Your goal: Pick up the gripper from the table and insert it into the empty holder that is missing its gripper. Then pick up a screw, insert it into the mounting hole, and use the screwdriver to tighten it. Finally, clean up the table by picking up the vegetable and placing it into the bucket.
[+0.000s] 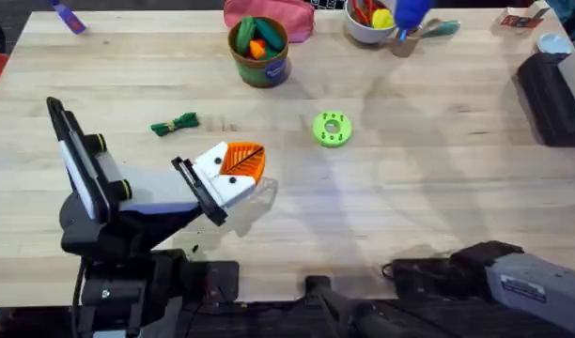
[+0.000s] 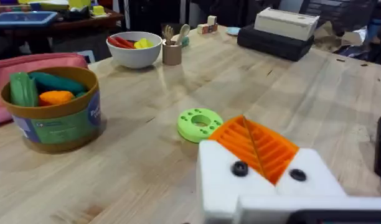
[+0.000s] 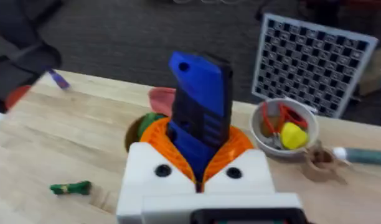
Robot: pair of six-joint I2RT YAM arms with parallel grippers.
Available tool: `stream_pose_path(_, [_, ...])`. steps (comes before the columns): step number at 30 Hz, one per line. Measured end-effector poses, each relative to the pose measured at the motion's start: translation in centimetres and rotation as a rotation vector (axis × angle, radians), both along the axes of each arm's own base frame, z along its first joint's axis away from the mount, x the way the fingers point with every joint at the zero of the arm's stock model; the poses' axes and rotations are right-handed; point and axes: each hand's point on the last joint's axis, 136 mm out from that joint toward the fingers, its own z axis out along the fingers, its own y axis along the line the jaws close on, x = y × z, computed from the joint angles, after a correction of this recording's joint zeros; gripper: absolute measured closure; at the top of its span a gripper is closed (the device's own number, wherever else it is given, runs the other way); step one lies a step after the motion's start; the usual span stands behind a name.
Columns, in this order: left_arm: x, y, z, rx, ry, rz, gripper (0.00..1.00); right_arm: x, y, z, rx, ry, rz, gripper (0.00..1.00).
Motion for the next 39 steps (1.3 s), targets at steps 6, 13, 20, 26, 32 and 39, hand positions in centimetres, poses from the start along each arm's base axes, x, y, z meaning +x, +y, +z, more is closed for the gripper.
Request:
stream_pose_path(6, [0.0,0.0,0.0,0.0,0.0,0.0,0.995,-1.0,4.0,1.6,0.117,-0.137,0.16,0.977])
stream_pose_path(13, [0.0,0.0,0.0,0.0,0.0,0.0,0.995,-3.1,9.7,2.9,0.274,-0.251,0.414,0.977])
stream_pose_path(20, [0.0,0.0,0.0,0.0,0.0,0.0,0.995,-6.9,15.3,3.1,0.346,-0.292,0.626,0.977])
stream_pose_path(26, [0.0,0.0,0.0,0.0,0.0,0.0,0.995,-10.1,18.0,3.9,0.414,-0.378,0.745,0.977])
stream_pose_path(32, [0.0,0.0,0.0,0.0,0.0,0.0,0.995,-12.3,20.8,2.1,0.447,-0.384,0.904,0.977])
stream_pose_path(39, [0.0,0.0,0.0,0.0,0.0,0.0,0.995,-14.5,22.6,0.7,0.438,-0.357,1.055,0.977])
